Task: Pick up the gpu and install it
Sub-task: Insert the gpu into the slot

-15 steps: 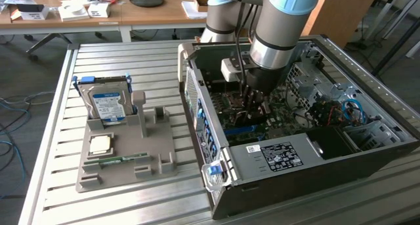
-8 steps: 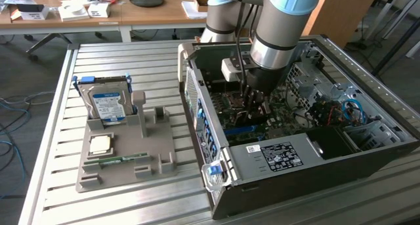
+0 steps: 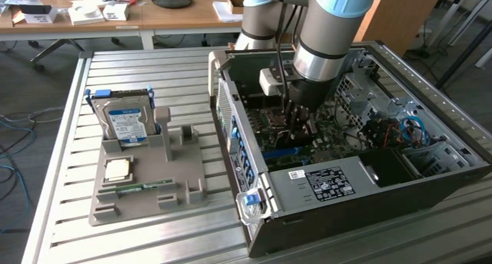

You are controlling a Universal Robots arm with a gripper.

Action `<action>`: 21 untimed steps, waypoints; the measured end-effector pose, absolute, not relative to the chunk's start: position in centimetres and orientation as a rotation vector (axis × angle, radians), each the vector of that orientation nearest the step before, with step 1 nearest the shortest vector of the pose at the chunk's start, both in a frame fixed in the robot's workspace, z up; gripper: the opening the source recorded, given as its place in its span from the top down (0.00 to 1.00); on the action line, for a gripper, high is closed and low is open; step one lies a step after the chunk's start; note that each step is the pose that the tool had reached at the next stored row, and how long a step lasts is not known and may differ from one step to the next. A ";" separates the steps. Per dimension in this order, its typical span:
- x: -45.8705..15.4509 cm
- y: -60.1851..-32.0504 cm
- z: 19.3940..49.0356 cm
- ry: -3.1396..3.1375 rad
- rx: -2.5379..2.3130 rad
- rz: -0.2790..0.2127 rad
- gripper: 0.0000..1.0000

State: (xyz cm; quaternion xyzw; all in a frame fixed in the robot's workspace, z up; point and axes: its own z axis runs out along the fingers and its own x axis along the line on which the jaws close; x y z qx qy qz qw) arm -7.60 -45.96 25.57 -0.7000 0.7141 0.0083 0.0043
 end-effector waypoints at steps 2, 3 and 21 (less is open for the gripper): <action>-7.6 -46.0 25.6 2.238 -2.194 0.028 0.74; -7.6 -46.0 25.6 2.239 -2.195 0.029 0.74; -7.3 -46.0 25.5 2.247 -2.201 0.045 0.74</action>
